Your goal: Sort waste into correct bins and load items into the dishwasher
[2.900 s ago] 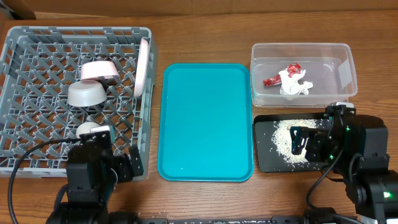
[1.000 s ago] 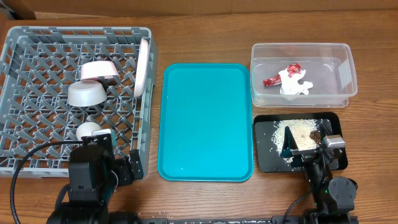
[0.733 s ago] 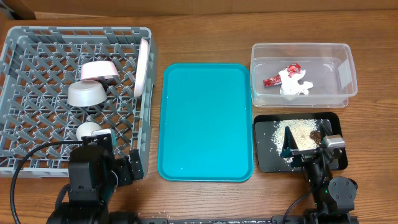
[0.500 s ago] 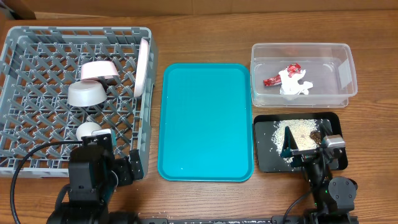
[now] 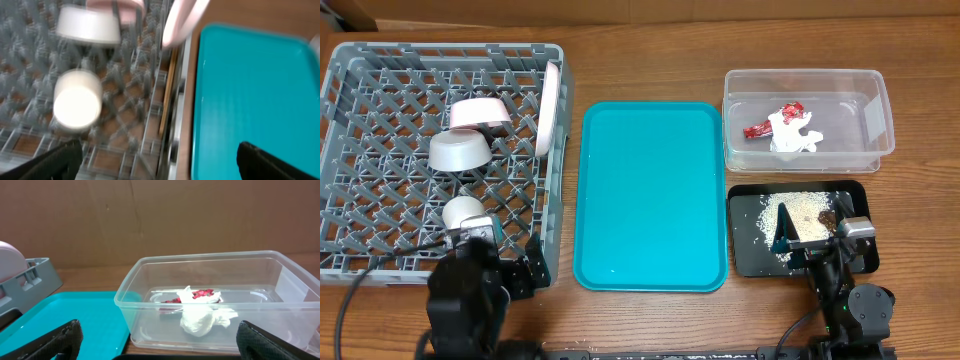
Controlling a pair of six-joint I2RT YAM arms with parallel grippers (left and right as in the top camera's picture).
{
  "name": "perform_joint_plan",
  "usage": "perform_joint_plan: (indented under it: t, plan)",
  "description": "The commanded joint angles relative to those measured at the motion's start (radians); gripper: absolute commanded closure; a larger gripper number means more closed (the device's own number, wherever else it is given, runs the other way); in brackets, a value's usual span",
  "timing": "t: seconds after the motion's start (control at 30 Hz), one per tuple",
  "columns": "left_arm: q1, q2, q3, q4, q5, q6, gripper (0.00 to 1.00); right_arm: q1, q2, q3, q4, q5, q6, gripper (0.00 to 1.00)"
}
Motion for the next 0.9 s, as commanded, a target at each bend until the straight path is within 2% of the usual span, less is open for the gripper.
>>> perform_joint_plan:
  t: [0.0,0.23,0.37,0.5,0.7,0.87]
  plan:
    - [-0.001,-0.131,-0.177,0.129,0.007,0.019,0.00,-0.003,-0.008,-0.010,0.007,0.014,-0.003,0.00]
    - [-0.001,-0.358,-0.494,0.521,0.045,0.011,0.00,-0.003,-0.008,-0.010,0.007,0.014,-0.003,0.00]
    - [-0.002,-0.393,-0.618,0.776,0.038,0.012,0.00,-0.003,-0.008,-0.010,0.007,0.014,-0.003,0.00]
    - [-0.003,-0.394,-0.700,0.960,0.003,0.023,0.00,-0.003,-0.008,-0.010,0.007,0.014,-0.003,0.00]
    - [-0.006,-0.394,-0.711,0.861,0.059,0.011,0.00,-0.003,-0.008,-0.010,0.007,0.014,-0.003,0.00]
    - [-0.005,-0.393,-0.710,0.854,0.064,0.012,0.00,-0.003,-0.008,-0.010,0.007,0.014,-0.003,0.00]
